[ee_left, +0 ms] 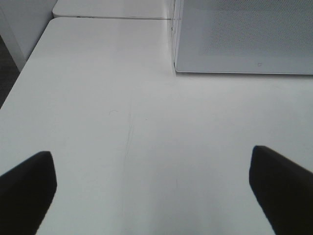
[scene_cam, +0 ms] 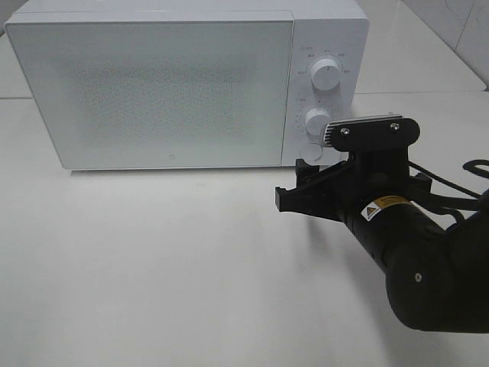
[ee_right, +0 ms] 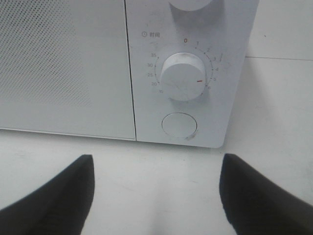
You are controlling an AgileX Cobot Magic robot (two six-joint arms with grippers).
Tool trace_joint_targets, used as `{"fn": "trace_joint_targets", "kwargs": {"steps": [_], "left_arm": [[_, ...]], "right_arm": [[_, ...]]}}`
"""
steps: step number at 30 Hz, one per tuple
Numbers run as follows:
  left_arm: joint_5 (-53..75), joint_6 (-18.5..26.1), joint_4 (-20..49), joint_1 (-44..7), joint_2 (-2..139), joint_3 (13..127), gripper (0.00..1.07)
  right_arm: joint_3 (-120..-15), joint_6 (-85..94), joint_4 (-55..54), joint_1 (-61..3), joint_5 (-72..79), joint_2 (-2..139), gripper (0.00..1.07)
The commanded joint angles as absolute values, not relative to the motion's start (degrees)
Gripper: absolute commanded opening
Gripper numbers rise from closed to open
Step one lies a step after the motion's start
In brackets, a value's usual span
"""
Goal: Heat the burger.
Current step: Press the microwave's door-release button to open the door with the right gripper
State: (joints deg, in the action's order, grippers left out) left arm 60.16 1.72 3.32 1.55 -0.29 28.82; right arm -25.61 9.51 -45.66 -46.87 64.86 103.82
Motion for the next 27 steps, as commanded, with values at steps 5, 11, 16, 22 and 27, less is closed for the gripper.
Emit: {"fn": "trace_joint_targets", "kwargs": {"steps": [5,11,16,22,27], "left_arm": [[59.4,1.3,3.6,1.7,-1.4,28.6,1.00],[59.4,1.3,3.6,1.7,-1.4,28.6,1.00],[59.4,1.3,3.6,1.7,-1.4,28.6,1.00],[59.4,1.3,3.6,1.7,-1.4,28.6,1.00],[59.4,1.3,3.6,1.7,-1.4,28.6,1.00]], "right_arm": [[-26.2,-1.5,-45.7,-47.0,65.1,103.6,0.65],[-26.2,-12.8,-45.7,-47.0,65.1,103.6,0.58],[-26.2,-35.8,-45.7,-47.0,65.1,103.6,0.41],[-26.2,-52.8,-45.7,-47.0,65.1,103.6,0.25],[-26.2,-68.1,-45.7,-47.0,65.0,103.6,0.14]]}}
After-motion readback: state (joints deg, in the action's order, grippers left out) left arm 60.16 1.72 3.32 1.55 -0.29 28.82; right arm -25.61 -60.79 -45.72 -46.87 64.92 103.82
